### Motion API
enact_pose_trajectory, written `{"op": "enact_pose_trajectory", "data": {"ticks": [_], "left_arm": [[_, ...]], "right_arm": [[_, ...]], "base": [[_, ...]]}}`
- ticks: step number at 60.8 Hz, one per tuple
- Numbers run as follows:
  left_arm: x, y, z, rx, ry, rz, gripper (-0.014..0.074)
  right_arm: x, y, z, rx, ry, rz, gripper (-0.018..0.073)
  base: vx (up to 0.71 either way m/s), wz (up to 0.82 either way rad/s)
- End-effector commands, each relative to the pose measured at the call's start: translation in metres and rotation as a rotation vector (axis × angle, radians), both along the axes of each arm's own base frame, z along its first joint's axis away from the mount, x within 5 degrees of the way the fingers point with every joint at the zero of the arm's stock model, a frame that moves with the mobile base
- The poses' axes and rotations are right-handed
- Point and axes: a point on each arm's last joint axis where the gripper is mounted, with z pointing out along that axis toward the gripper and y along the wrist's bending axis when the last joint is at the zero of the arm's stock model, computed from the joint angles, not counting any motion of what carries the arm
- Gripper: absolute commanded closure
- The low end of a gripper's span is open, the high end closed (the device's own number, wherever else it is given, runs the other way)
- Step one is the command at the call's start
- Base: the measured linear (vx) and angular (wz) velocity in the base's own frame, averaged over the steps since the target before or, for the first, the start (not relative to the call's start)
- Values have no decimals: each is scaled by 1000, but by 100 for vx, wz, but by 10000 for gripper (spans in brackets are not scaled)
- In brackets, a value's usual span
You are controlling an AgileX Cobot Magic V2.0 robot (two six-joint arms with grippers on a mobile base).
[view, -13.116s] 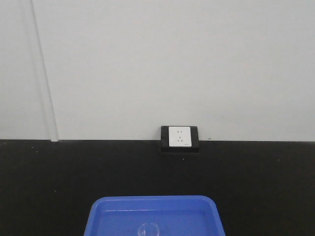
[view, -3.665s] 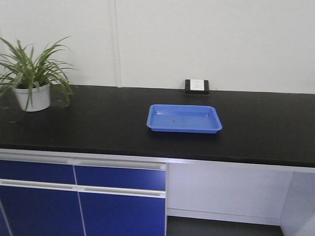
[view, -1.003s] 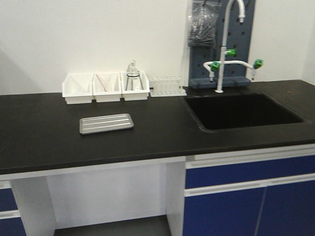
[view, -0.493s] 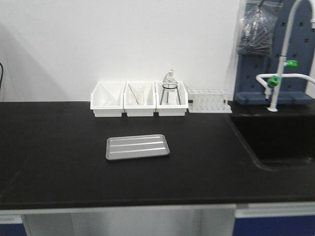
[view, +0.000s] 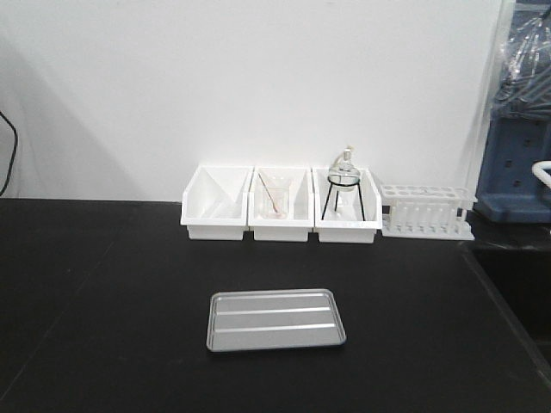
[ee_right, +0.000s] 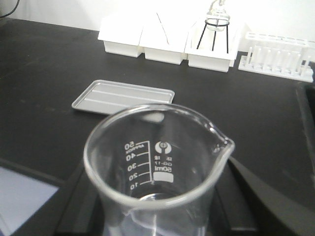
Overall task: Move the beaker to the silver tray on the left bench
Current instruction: 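Approach the silver tray, keeping the beaker held in the right gripper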
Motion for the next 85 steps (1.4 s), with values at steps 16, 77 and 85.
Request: {"op": "enact_pose_trajectory", "data": {"ticks": [16, 77, 85], "left_arm": [[2, -1, 0, -5, -63, -10, 595], [2, -1, 0, -5, -63, -10, 595], [2, -1, 0, -5, -63, -10, 595]], "right_arm": [[1, 2, 17, 15, -102, 23, 570], [1, 3, 20, 29, -134, 37, 570], [1, 3, 21, 30, -137, 39, 570]], "base": [[32, -1], [13, -3], [0, 0]]}}
